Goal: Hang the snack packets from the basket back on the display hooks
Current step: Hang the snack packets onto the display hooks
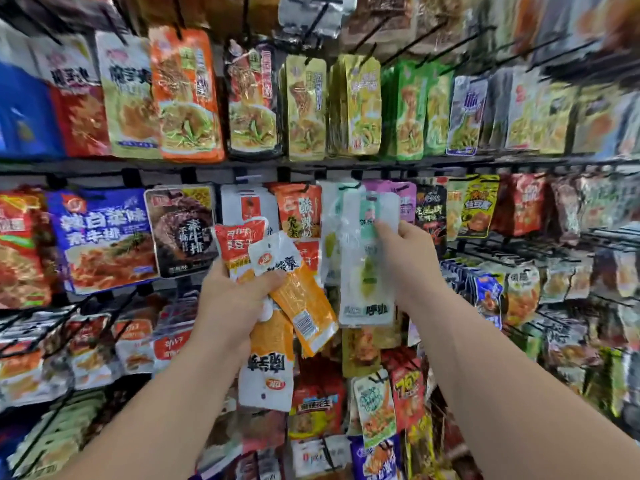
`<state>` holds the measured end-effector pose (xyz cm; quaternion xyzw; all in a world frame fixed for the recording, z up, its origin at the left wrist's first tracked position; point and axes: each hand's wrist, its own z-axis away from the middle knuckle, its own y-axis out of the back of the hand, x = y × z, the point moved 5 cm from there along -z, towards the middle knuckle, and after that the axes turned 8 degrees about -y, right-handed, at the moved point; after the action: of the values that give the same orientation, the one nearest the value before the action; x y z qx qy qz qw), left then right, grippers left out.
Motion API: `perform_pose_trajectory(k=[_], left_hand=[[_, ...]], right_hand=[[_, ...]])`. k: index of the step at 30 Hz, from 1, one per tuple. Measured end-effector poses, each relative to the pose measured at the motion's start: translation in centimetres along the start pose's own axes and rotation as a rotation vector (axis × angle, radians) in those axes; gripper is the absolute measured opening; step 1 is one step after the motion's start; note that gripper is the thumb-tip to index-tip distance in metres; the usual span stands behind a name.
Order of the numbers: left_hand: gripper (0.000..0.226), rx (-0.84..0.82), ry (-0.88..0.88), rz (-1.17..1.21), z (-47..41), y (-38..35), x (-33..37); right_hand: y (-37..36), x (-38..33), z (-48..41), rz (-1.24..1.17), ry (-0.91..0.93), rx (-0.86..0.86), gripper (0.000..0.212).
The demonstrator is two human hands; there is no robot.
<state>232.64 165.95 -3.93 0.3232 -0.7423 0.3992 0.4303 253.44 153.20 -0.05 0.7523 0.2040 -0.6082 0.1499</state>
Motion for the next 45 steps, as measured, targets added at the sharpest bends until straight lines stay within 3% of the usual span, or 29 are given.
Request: perform_pose_trajectory(k=[3,8,11,13,19,22,24,29,35,45], left_hand=[[0.041,-0.014,-0.018,0.017,-1.9,-0.7,-0.1],[0.046,-0.025,-0.034,0.007,-3.8,-1.2,-0.9],[0.044,-0.021,-0.04,0.006,-4.4,-1.2,-1.3],[0.044,-0.023,-0.047,0.002,-4.7,-1.2,-1.4],[0.043,-0.009,-0.054,0.01,-5.1,-1.4,-1.5],[0.042,-0.008,-0.045,0.007,-5.1,-1.6,-1.7],[0.041,-0.003,-0.041,0.005,-5.1,-1.5,-1.9],[0.044,0.012,-0.034,-0.002,-5.5,-0.9,-2.4],[0.045,0.019,-0.026,-0.005,-5.6,-0.6,-2.7],[0.041,-0.006,-0.011,-0.016,-4.9,-0.6,-2.8]], right_hand=[[-0.7,-1.6,-2.3,-0.033,0.02,0.05,0.028],[-1.8,-2.0,-4.8,0.005,0.003,0.069,0.041],[-2.4,-1.0,-5.4,-0.021,-0.02,0.066,0.029],[-2.6,-0.4,-5.9,-0.026,-0.028,0.061,0.031],[-3.2,0.0,-7.9,0.084,-0.015,0.116,0.046],[-3.8,0.0,-8.5,0.219,0.013,0.156,0.036],[-4.1,0.3,-8.5,0.346,0.051,0.207,0.033],[-5.3,1.8,-6.1,0.547,0.405,0.306,0.061],[-6.6,3.7,-6.2,0.751,0.358,0.166,0.075],[-6.8,3.9,-7.2,0.936,0.29,0.06,0.073]])
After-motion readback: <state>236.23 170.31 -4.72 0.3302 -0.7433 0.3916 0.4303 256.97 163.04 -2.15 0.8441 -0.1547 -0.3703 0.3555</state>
